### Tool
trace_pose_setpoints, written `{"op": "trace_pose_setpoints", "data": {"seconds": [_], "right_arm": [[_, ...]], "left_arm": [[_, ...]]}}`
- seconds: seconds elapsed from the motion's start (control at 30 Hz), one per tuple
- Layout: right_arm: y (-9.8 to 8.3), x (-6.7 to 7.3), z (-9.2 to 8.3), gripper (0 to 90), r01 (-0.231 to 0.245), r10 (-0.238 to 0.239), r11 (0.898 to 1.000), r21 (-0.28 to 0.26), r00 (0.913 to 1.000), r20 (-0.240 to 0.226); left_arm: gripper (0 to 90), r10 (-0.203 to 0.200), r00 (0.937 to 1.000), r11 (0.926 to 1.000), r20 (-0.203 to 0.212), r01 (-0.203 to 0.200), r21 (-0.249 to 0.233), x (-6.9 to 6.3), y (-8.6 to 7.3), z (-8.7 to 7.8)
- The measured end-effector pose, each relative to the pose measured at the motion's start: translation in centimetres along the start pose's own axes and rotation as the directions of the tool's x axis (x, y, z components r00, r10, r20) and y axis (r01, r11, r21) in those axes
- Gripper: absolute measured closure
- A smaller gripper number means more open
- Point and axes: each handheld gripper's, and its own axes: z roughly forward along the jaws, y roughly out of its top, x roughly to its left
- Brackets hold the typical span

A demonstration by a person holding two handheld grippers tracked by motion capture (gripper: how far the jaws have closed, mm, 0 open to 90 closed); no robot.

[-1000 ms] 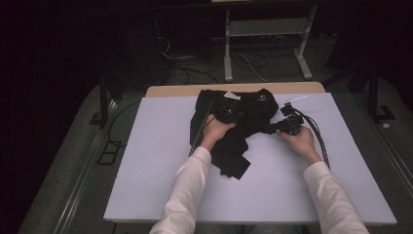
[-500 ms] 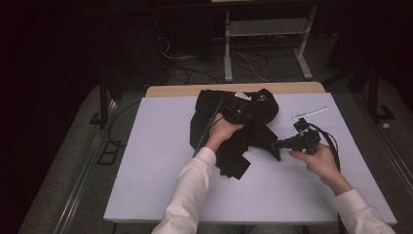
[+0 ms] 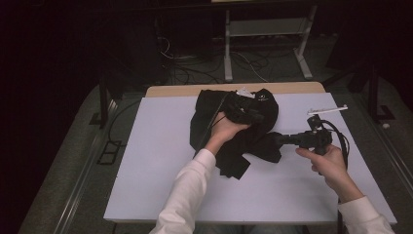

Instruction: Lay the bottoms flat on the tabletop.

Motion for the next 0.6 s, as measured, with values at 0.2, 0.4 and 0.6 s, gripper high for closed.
{"op": "trace_pose_setpoints", "data": {"seconds": [0.2,0.4,0.6], "right_arm": [[0.1,-2.5,0.9,87.8,-0.068,0.068,0.998,-0.007,0.9972,0.031],[0.9,-6.3,2.0,87.8,-0.112,0.116,0.993,-0.048,0.9874,0.108],[1.3,-9.1,2.4,87.7,-0.136,0.149,0.986,-0.095,0.9773,0.15]], "left_arm": [[55.9,0.024,0.9997,0.9996,0.003,-0.024,-0.012,-1.3,-0.3,-0.8],[54.0,0.033,0.9994,0.9994,0.01,-0.033,-0.013,-2.2,-0.8,-0.8],[54.0,0.061,0.9972,0.9981,0.044,-0.061,-0.01,-3.8,-1.3,0.2]]}}
